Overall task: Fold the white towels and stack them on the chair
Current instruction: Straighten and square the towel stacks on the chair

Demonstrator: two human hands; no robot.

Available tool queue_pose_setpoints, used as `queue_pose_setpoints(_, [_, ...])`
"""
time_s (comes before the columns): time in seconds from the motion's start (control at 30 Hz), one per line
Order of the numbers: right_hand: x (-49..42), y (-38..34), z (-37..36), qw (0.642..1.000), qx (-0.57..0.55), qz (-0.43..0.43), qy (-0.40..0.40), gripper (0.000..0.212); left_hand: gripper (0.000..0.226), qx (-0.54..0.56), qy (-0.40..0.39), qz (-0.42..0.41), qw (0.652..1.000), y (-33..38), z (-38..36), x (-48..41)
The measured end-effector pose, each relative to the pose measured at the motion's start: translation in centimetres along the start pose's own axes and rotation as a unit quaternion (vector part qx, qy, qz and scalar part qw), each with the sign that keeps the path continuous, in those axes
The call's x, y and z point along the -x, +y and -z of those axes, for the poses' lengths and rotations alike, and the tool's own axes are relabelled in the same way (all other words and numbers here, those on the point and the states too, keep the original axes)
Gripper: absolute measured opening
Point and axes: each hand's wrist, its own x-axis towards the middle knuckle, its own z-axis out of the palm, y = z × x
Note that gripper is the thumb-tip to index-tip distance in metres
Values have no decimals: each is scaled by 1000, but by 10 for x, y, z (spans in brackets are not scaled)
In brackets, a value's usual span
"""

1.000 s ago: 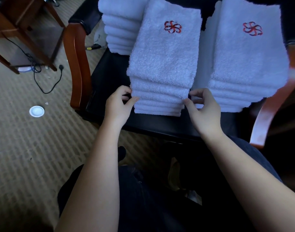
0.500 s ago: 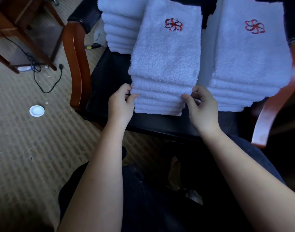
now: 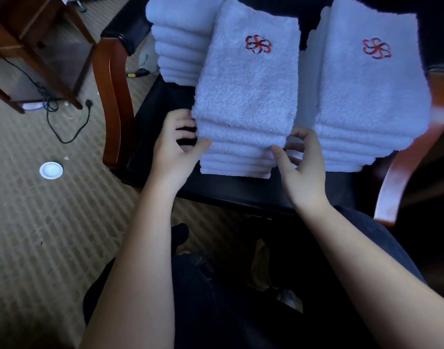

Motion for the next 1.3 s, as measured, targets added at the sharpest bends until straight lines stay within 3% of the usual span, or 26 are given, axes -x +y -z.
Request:
queue_pose_setpoints(0.23, [-7, -3, -2, 1000, -10, -1, 24, 15, 19, 15, 11, -20, 1000, -2, 0, -4])
queue_pose_setpoints(0.33, [-14, -1, -1, 1000, 14, -2, 25, 10, 22, -19, 20, -70, 997, -5, -1, -5])
queue_pose_setpoints(0.5, [-19, 0, -3, 998, 41, -7, 37, 20, 26, -23, 3, -100, 995, -5, 0, 0])
queue_pose_setpoints(0.63, [-17, -1, -2, 998, 43, -4, 50, 14, 20, 9, -14, -54, 998, -6, 3, 4])
queue_pose_setpoints(0.77, [-4, 19, -2, 993, 82, -79, 33, 24, 21, 155, 10, 72, 985, -15, 7, 5])
queue_pose_setpoints(0.8, [-2, 27, -3, 986, 126, -105, -3, 24, 24, 134, 13, 109, 985, -21, 6, 5])
queue_pose_setpoints(0.87, [-2, 41, -7, 972, 183, -131, -62, 22, 26, -29, -27, 152, 988, -37, 0, 6])
queue_pose_setpoints(0.97, [-5, 46, -13, 968, 190, -150, -70, 24, 33, -208, -125, 139, 960, -55, -22, 12])
queue_pose_setpoints(1.1, [-8, 47, -17, 964, 200, -164, -60, 19, 20, -233, -56, 114, 964, -64, -36, 9])
queue_pose_setpoints(1.2, [-11, 46, -16, 964, 205, -161, -56, 7, 15, -238, -50, 116, 963, -69, -38, 5])
queue_pose_setpoints(1.3, [-10, 44, -16, 964, 190, -172, -68, 13, 19, -212, -47, 116, 969, -73, -41, 5])
